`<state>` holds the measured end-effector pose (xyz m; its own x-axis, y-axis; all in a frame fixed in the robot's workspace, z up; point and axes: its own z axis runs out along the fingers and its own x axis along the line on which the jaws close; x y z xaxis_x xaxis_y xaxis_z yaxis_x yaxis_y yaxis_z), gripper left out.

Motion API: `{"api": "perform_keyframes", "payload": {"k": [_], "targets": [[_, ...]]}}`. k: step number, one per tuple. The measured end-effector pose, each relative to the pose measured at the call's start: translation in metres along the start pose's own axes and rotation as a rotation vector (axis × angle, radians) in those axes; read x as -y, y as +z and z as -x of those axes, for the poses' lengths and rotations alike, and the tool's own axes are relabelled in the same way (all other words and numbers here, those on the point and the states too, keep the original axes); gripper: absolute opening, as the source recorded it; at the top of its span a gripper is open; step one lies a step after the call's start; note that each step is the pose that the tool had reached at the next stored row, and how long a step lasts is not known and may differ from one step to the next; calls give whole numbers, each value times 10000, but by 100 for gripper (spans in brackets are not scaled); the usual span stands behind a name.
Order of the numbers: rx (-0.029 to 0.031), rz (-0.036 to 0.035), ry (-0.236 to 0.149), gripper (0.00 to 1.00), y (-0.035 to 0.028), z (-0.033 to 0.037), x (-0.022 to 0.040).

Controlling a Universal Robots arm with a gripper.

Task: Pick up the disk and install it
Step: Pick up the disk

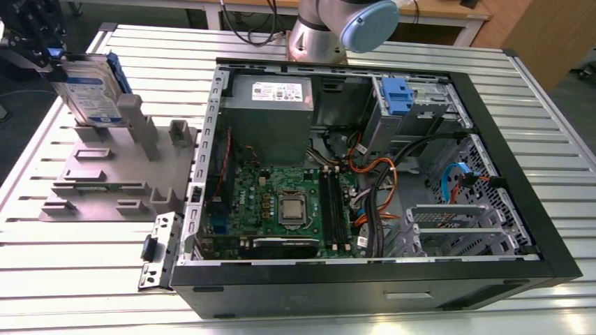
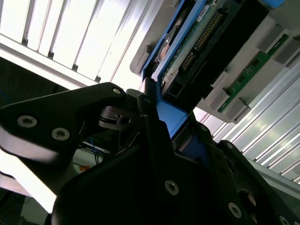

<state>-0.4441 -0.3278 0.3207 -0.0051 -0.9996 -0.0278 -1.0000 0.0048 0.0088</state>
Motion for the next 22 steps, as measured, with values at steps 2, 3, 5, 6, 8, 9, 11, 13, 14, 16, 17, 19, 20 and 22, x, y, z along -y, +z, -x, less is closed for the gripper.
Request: {"api": "perform_keyframes", "payload": {"k": [2, 3, 5, 6, 8, 9, 11, 13, 14, 16, 17, 19, 20, 22], "targets": [[0, 0, 0, 36, -4, 0, 0], [0, 0, 0, 36, -5, 0, 0], [0, 0, 1, 36, -8, 0, 0], [0, 0, 0, 36, -10, 0, 0], [0, 0, 0, 36, -13, 0, 0], [0, 0, 0, 36, -28, 1, 0], [0, 0, 0, 36, -46, 1, 0], [0, 0, 0, 36, -49, 1, -1], [0, 0, 0, 36, -51, 1, 0], [0, 0, 0, 36, -54, 2, 0], [0, 0, 0, 36, -56, 2, -1], [0, 0, 0, 36, -59, 2, 0], [0, 1, 0, 36, -62, 2, -1], [0, 0, 0, 36, -100, 3, -1]]}}
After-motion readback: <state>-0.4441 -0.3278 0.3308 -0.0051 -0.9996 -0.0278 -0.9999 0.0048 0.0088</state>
